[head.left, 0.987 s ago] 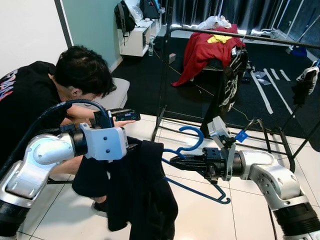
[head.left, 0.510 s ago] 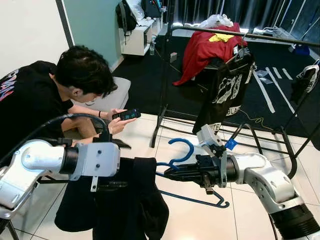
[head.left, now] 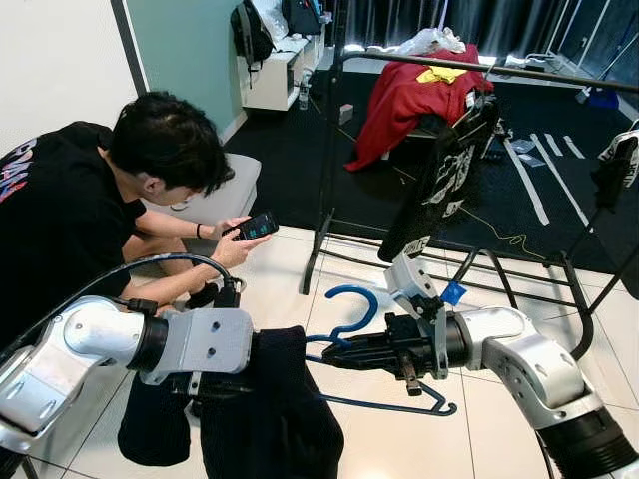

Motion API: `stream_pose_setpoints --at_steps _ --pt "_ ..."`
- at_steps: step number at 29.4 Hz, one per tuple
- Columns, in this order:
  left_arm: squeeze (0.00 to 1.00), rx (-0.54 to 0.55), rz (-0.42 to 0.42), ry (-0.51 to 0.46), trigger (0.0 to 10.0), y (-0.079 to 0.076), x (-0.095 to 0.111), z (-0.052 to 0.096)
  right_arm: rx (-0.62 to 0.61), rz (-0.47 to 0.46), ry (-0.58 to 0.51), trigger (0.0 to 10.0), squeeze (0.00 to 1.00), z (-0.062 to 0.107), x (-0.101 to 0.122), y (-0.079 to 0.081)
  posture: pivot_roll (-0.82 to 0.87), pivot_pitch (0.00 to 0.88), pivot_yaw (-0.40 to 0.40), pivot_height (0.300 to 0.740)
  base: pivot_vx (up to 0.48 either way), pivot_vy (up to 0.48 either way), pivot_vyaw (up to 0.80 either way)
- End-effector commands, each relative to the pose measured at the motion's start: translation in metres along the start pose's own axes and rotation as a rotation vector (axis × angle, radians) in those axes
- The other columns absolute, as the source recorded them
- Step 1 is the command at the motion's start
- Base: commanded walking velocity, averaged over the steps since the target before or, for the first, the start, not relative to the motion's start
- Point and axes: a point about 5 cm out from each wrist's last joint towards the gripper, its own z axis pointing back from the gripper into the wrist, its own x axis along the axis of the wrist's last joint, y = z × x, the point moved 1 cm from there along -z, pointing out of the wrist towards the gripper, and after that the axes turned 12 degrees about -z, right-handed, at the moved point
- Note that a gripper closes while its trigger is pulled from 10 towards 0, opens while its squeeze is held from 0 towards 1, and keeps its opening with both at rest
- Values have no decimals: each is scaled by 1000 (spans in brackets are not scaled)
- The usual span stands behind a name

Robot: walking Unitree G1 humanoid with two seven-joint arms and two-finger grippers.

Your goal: Hang hanger

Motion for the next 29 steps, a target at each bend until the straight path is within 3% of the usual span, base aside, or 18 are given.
stream_pose_setpoints --at_steps 1,6,15,17,18,25,26,29 --pt "0 -39 13 23 0 -4 -1 5 18 34 -17 10000 0 -1 6 4 -44 37 10 740 0 0 0" --pt "0 -41 22 46 0 -2 -2 12 21 30 -9 10000 0 -2 3 5 -43 37 9 740 0 0 0" --pt "0 -69 22 64 0 -5 -3 12 21 30 -4 10000 0 -3 2 5 -43 37 11 740 0 0 0" --pt "0 -75 23 60 0 -7 -2 9 21 32 -9 10000 0 -4 3 5 -43 36 9 740 0 0 0" --pt "0 -85 33 29 0 -12 1 2 7 38 -40 10000 0 -7 7 3 -44 35 10 740 0 0 0" --pt "0 -72 39 10 0 -14 3 -4 -24 10 -108 10000 0 -9 12 -2 -45 32 11 740 0 0 0" --pt "0 -60 37 9 0 -13 2 -6 -27 -15 -147 10000 984 -8 14 -4 -45 32 11 740 0 0 0" --pt "0 -15 27 19 0 -8 0 -6 -53 -40 -178 10000 1000 -6 14 -8 -43 31 10 740 0 0 0"
